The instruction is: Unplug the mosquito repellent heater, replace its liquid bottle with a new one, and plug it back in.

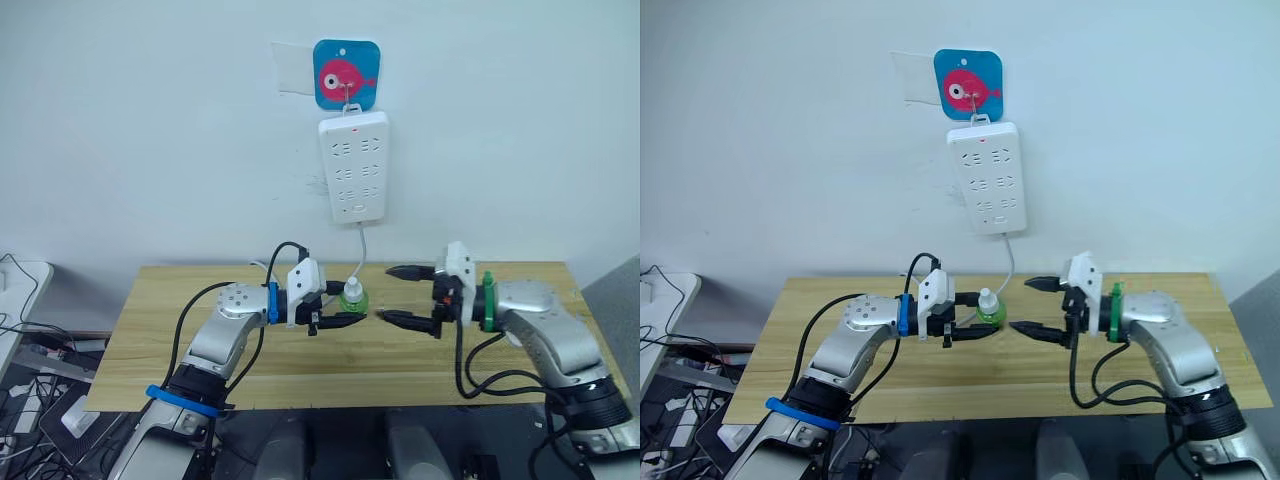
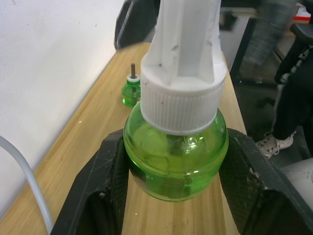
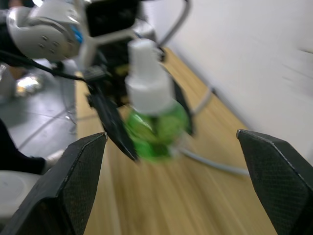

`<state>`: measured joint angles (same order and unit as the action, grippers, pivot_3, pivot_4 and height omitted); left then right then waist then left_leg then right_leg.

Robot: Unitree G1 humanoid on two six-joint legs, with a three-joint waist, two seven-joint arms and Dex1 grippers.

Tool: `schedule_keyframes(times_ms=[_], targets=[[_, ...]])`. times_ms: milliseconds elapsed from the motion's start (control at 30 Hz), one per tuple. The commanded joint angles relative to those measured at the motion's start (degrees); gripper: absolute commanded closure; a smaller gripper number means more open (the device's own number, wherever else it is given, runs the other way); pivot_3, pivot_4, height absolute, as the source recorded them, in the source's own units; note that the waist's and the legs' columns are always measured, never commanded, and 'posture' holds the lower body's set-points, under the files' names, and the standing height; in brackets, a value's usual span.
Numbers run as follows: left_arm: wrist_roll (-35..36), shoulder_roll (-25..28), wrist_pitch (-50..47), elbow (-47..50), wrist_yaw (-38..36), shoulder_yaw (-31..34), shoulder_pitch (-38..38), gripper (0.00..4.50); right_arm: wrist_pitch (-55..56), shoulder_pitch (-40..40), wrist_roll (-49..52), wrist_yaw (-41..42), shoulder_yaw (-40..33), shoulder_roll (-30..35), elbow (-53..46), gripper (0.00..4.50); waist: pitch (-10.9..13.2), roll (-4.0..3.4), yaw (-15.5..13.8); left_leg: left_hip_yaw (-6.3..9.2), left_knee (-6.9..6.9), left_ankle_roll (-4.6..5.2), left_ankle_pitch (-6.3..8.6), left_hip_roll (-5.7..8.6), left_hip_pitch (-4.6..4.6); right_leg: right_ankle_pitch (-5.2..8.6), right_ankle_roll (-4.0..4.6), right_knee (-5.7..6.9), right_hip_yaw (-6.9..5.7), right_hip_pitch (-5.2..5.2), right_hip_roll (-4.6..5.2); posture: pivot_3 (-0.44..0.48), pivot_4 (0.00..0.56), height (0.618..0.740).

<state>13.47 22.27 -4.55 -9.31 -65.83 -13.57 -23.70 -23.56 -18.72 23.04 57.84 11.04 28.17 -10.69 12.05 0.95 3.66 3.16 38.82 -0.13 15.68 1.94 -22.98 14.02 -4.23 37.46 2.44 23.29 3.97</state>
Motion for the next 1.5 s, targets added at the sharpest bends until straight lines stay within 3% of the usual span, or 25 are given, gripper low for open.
schedule_keyframes(times_ms=[33,267,700,900,1233,1433,1500], targets=[[0.4,-0.1,0.9,1.1,-0.4,0.1,-0.7,2.27,1.5,-2.1,-2.5,-3.4,2.7,-3.4,-1.6,0.04,0.0,0.00,0.0,0.00,0.00,0.00,0.00,0.00,0.00,0.00,0.00,0.01,0.00,0.00,0.00,-0.113,0.169,0.740],[0.4,0.1,0.6,1.9,-0.4,-0.2,0.0,2.27,5.1,-4.5,-8.4,-9.2,3.2,-7.6,3.9,0.04,0.0,0.00,-0.5,0.04,0.03,-0.03,-0.01,0.09,0.00,0.00,0.00,0.03,-0.01,0.00,0.06,-0.107,0.167,0.740],[0.3,-0.2,0.9,1.1,-0.7,-0.6,-0.4,2.27,5.4,-4.1,-3.2,-4.4,-6.3,2.8,5.2,0.04,0.0,0.00,-0.3,0.02,0.03,-0.03,-0.02,0.12,0.01,0.00,0.00,0.11,0.01,0.01,0.08,-0.138,0.170,0.740],[0.2,0.0,1.0,0.8,-1.4,-0.3,-0.4,2.27,3.0,-1.2,0.1,0.0,-7.3,7.0,2.6,0.04,0.0,0.01,-0.2,0.00,0.03,-0.01,-0.01,0.09,0.01,0.01,0.00,0.08,0.03,0.00,0.08,-0.143,0.174,0.740],[0.1,0.2,0.9,0.9,-1.7,-0.5,-0.3,2.27,-7.7,-0.9,7.2,-1.3,-3.5,1.8,-7.5,0.04,0.0,0.01,0.9,0.00,0.02,-0.01,-0.01,-0.01,0.01,0.02,-0.01,0.10,0.02,0.01,0.00,-0.136,0.178,0.740],[-0.5,0.0,1.4,0.9,-1.5,-1.0,-0.2,2.27,-8.7,-2.3,5.8,-4.9,-0.4,-3.7,-7.8,0.04,0.0,0.01,0.9,0.01,0.02,-0.01,-0.01,0.00,0.01,0.02,-0.01,0.10,0.01,0.01,0.00,-0.130,0.179,0.740],[-0.5,-0.1,1.2,1.3,-1.5,-1.2,0.0,2.27,-6.3,-2.5,3.3,-4.8,0.9,-4.0,-6.8,0.41,0.0,0.01,0.9,0.01,0.02,-0.01,-0.01,0.01,0.01,0.02,-0.01,0.09,0.01,0.01,0.00,-0.128,0.180,0.740]])
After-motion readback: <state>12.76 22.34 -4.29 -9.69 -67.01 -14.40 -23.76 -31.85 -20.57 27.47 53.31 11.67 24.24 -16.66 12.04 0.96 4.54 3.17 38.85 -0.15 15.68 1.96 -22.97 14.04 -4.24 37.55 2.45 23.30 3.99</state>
